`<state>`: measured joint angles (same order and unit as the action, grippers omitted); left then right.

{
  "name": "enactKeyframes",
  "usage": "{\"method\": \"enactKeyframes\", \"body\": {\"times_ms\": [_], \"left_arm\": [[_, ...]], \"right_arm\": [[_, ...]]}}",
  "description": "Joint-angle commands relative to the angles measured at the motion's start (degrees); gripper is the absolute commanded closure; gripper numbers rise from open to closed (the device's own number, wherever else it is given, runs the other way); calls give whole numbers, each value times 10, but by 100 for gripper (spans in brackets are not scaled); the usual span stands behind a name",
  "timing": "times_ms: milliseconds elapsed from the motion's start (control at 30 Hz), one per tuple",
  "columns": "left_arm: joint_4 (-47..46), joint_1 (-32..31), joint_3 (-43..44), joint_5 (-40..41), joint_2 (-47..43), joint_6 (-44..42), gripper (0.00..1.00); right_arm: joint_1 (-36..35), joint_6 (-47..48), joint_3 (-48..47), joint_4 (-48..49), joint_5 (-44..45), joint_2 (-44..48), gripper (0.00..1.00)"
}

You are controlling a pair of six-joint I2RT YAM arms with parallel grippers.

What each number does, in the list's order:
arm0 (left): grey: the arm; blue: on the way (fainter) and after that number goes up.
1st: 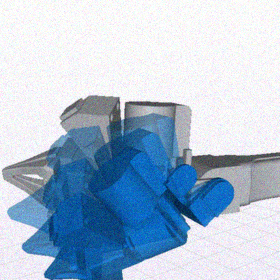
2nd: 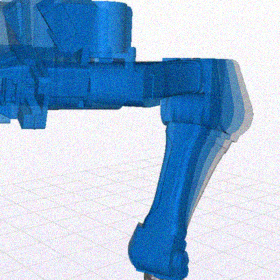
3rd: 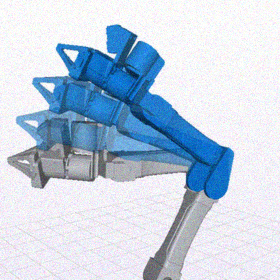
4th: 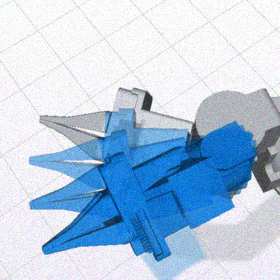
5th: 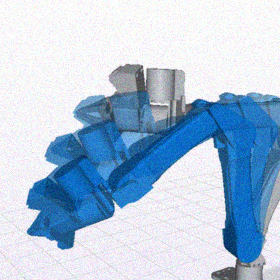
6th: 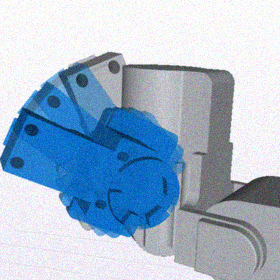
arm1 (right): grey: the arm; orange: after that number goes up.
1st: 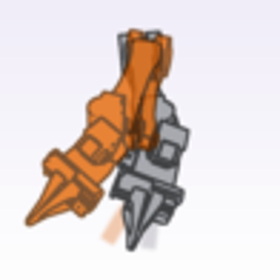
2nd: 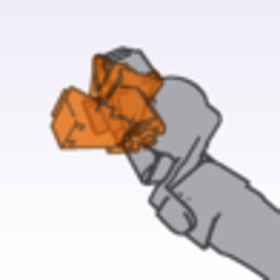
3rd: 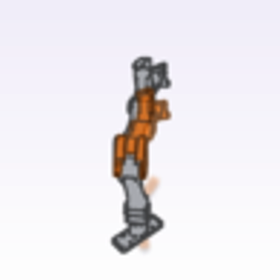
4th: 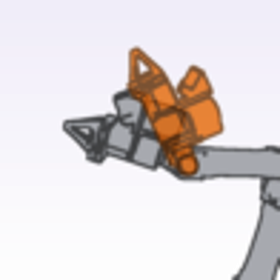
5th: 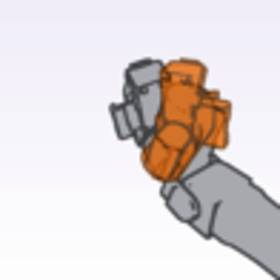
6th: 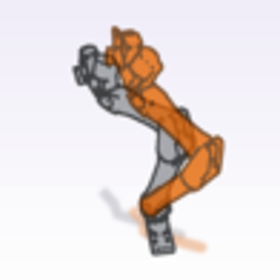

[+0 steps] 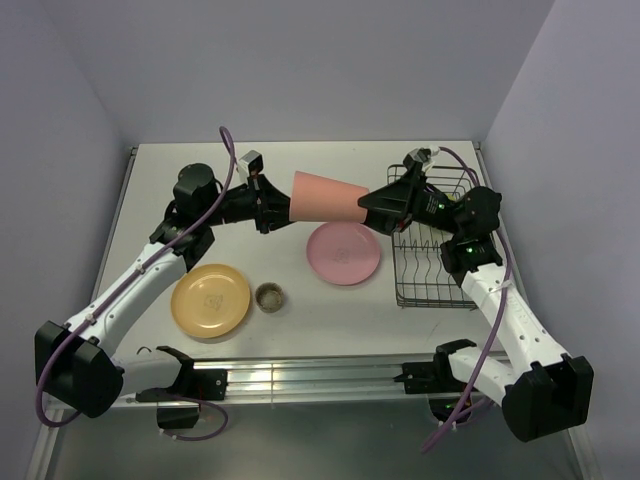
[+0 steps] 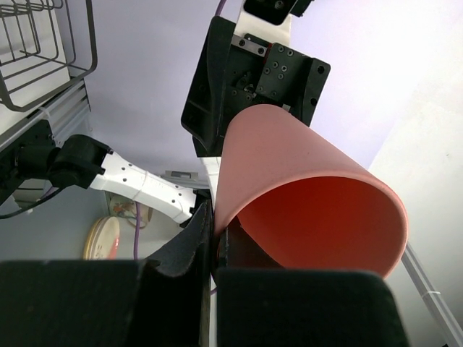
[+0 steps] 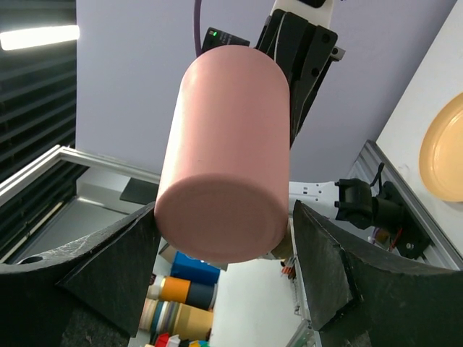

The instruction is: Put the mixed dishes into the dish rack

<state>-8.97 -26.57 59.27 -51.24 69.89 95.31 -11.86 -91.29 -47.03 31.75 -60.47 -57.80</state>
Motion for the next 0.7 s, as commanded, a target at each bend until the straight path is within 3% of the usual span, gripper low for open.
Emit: {"method": "enactKeyframes", "body": {"times_ms": [0, 367, 533, 567, 600, 633, 667], "left_arm": [[-39, -2, 0, -17, -18, 4, 100], [-42, -2, -9, -19, -18, 9, 100], [-46, -2, -11, -20, -17, 13, 100], [-47, -2, -11, -20, -16, 14, 100], [-49, -2, -12, -20, -15, 16, 100], [-50, -2, -12, -21, -14, 17, 94], [-41, -2, -11, -20, -16, 14, 78]], "right_arm": [[-4, 5, -29, 31, 8, -4, 21], [-7, 24, -42, 13, 11, -15, 23], [-9, 16, -38, 23, 10, -13, 31], [-11, 15, -37, 24, 9, -13, 38], [-12, 15, -39, 27, 8, -13, 67], [-12, 15, -40, 26, 9, -13, 87], [-12, 18, -42, 16, 9, -13, 100]]}}
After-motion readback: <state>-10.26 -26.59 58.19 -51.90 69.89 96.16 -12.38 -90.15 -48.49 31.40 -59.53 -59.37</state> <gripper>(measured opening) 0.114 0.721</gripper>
